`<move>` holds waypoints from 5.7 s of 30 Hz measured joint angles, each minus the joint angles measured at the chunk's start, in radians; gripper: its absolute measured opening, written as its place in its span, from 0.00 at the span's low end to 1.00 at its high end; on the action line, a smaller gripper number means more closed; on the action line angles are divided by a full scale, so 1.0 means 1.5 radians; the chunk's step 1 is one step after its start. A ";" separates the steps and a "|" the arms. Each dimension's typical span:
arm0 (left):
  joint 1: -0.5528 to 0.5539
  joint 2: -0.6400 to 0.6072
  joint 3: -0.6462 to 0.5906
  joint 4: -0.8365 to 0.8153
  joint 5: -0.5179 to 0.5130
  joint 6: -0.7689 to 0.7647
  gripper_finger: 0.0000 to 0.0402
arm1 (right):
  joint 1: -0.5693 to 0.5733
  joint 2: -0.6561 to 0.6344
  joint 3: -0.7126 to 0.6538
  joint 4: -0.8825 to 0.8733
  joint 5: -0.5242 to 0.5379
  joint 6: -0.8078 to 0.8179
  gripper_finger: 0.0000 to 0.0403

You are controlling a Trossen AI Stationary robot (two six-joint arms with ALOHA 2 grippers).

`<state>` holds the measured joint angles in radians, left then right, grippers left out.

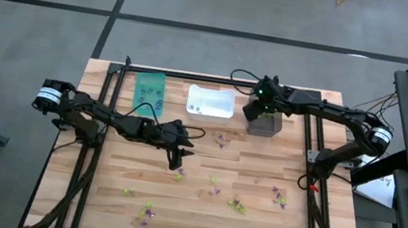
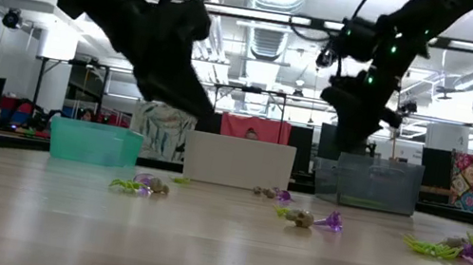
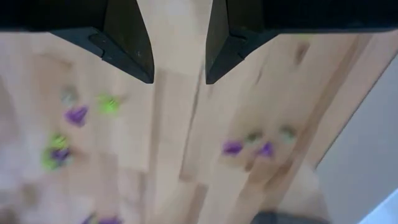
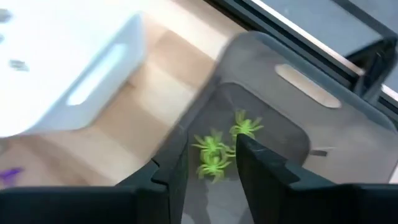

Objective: Sort Halloween decoration
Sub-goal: Put the green spider toy into the black bin, then put the purple witch hat toy into the light blue bin

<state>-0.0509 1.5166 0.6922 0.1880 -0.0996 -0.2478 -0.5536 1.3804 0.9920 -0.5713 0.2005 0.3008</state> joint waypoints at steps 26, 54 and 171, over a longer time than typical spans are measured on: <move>0.000 0.001 -0.002 -0.097 -0.104 0.067 0.45 | 0.318 -0.164 -0.072 0.064 0.150 0.024 0.22; 0.014 0.139 0.000 -0.027 -0.241 0.132 0.39 | 0.330 -0.165 -0.123 0.148 0.153 -0.007 0.22; 0.009 -0.173 0.001 0.025 0.037 0.212 0.00 | 0.331 0.235 -0.042 0.280 -0.055 -0.258 0.17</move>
<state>-0.0372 1.2568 0.6933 0.2248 -0.0441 0.0703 -0.0578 1.7325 0.9291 -0.1509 0.1186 -0.0867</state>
